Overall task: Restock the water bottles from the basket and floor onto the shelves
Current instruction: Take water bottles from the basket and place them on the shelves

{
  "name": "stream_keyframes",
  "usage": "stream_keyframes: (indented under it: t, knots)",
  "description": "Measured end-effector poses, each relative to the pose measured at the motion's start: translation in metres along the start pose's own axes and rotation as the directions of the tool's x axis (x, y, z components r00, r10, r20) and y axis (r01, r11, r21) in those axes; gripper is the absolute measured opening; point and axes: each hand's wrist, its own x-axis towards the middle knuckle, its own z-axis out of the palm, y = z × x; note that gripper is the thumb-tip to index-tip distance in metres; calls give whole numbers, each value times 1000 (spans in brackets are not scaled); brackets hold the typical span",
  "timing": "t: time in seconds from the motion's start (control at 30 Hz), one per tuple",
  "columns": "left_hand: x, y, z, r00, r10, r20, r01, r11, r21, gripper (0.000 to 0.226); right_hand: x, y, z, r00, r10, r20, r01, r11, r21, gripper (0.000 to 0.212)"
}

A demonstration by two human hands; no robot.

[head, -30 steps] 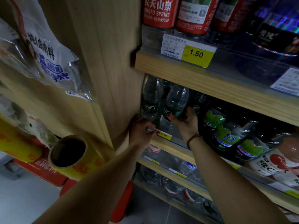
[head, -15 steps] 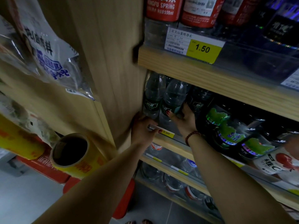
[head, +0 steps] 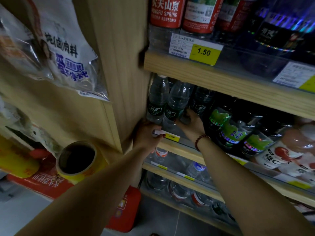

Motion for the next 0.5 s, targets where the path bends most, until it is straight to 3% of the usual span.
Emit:
stream_keyframes:
  t: [0.17,0.27,0.4,0.5]
  knots:
    - [-21,1,2,971,228,-69,-221,971,91,29,-63,5,-19,992,-75,-97,52,974,-223,42]
    - [-32,8,16,944,328,27,-329,944,19,34,-110,21,-30,983,-87,-164,29,945,-326,50]
    - [-46,20,37,887,434,154,-448,892,62,40,-169,49,-43,973,-6,-231,-103,883,-458,53]
    - [-66,35,54,807,538,241,-562,827,35,45,-211,67,-57,953,77,-294,-222,837,-500,57]
